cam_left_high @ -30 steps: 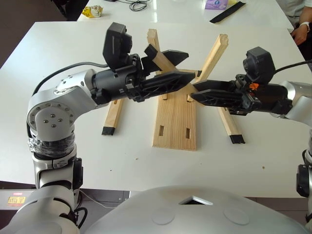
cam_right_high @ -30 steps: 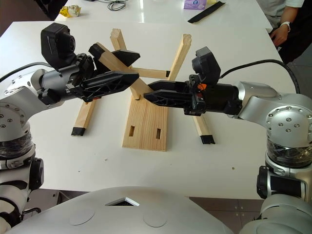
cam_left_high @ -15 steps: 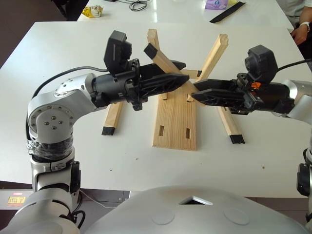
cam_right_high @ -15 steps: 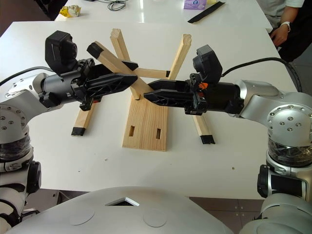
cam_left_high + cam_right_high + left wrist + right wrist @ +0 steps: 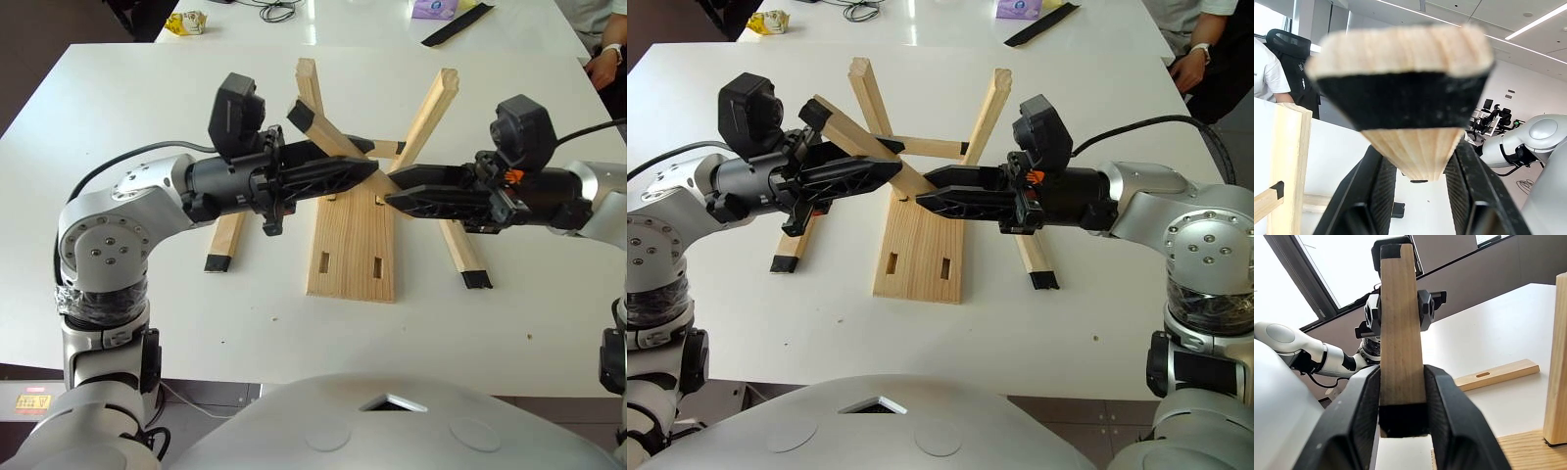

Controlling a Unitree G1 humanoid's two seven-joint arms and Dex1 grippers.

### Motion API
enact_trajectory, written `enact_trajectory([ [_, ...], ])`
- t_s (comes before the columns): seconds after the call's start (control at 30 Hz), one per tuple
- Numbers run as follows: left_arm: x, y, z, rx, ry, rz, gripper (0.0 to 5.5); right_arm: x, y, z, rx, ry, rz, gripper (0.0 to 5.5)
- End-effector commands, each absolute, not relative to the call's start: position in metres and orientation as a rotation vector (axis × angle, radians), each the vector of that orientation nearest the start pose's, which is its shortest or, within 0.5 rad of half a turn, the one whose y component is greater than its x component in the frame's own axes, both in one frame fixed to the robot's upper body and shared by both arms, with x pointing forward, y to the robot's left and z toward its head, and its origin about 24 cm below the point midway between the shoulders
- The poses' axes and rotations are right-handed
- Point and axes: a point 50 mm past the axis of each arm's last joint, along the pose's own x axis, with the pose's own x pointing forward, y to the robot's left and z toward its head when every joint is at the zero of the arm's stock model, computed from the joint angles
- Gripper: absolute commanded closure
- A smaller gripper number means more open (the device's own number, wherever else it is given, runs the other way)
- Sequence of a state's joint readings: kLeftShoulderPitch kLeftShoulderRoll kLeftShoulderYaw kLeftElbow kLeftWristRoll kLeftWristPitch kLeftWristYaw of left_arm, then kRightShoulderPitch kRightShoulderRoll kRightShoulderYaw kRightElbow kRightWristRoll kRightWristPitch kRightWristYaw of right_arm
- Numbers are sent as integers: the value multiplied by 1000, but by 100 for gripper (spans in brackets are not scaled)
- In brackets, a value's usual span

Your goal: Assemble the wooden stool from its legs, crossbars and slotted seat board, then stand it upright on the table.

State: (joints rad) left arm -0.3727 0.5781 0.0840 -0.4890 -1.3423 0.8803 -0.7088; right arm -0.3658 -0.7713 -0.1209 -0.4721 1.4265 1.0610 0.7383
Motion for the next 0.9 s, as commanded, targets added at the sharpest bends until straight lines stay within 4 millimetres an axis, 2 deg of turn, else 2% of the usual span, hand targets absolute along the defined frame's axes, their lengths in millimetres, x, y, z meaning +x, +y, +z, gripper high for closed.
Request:
enact_trajectory([
  [0.03,219,130,204,-378,59,-1479,416,214,-154,207,308,290,1465,418],
  [0.07,219,130,204,-378,58,-1479,416,215,-154,207,301,295,1457,381],
  [0.37,221,130,204,-377,45,-1457,419,205,-154,203,277,337,1517,264],
  [0.47,222,135,205,-351,42,-1444,419,207,-157,197,252,356,1477,214],
  [0.6,221,154,214,-278,60,-1430,419,212,-166,184,215,389,1374,164],
  [0.77,217,185,225,-110,115,-1395,419,212,-177,166,208,406,1244,164],
  [0.9,222,213,220,116,152,-1317,419,204,-178,158,206,396,1199,164],
])
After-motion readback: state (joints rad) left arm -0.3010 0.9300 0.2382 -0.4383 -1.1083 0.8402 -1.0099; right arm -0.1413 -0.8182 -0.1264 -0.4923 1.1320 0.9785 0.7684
